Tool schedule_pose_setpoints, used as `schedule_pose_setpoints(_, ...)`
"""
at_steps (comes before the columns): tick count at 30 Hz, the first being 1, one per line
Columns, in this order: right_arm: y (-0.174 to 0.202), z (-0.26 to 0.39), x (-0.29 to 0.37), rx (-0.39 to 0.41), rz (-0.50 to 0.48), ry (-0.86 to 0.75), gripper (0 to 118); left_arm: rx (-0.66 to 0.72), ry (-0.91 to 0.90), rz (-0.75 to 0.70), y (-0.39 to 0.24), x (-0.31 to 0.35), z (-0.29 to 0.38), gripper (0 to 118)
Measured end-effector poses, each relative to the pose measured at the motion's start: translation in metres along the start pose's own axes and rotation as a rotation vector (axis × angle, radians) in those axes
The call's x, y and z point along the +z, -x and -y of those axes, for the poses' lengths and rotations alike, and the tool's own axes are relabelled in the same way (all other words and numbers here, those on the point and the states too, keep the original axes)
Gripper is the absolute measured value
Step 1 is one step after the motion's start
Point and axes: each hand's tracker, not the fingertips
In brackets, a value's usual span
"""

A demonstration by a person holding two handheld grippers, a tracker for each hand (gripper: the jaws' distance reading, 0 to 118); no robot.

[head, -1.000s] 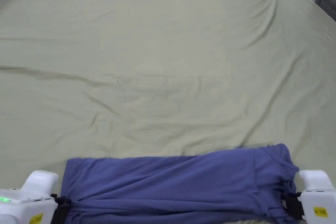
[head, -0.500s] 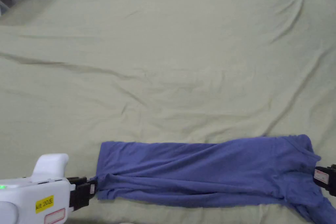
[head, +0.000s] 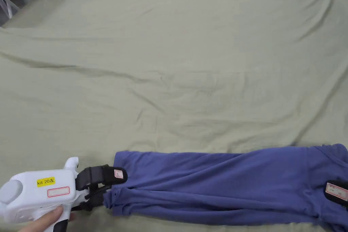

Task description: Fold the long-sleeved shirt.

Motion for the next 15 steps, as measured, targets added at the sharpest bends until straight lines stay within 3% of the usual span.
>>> schedule_pose_setpoints(2,0.003,-0.001,-0.004,0.011,-0.039,0.001,0,0.095,0.019,0.247,0.0,-0.009,-0.009,118)
schedule_pose_setpoints(3,0.005,0.0,-0.008,0.016,-0.053,0.002,0,0.149,0.047,0.289,-0.004,-0.027,-0.007,118)
schedule_pose_setpoints(7,0.022,-0.001,-0.021,0.091,-0.081,0.017,0,-0.026,0.166,0.241,-0.035,-0.085,-0.011,118)
schedule_pose_setpoints(9,0.029,-0.002,-0.028,0.11,-0.082,0.027,0,-0.026,0.235,0.226,-0.05,-0.113,-0.009,114)
schedule_pose_setpoints(10,0.031,-0.005,-0.029,0.115,-0.077,0.034,0,-0.035,0.257,0.209,-0.058,-0.123,-0.008,93)
schedule_pose_setpoints(11,0.033,-0.006,-0.032,0.122,-0.068,0.038,0,-0.047,0.266,0.195,-0.054,-0.123,-0.02,80)
schedule_pose_setpoints(12,0.035,-0.006,-0.033,0.125,-0.06,0.038,0,-0.042,0.243,0.177,-0.054,-0.127,-0.022,80)
schedule_pose_setpoints(13,0.036,-0.006,-0.035,0.125,-0.053,0.038,0,-0.037,0.216,0.075,-0.05,-0.132,-0.021,2)
schedule_pose_setpoints(15,0.034,-0.008,-0.033,0.115,-0.051,0.038,0,0.051,0.224,0.126,-0.034,-0.127,-0.021,3)
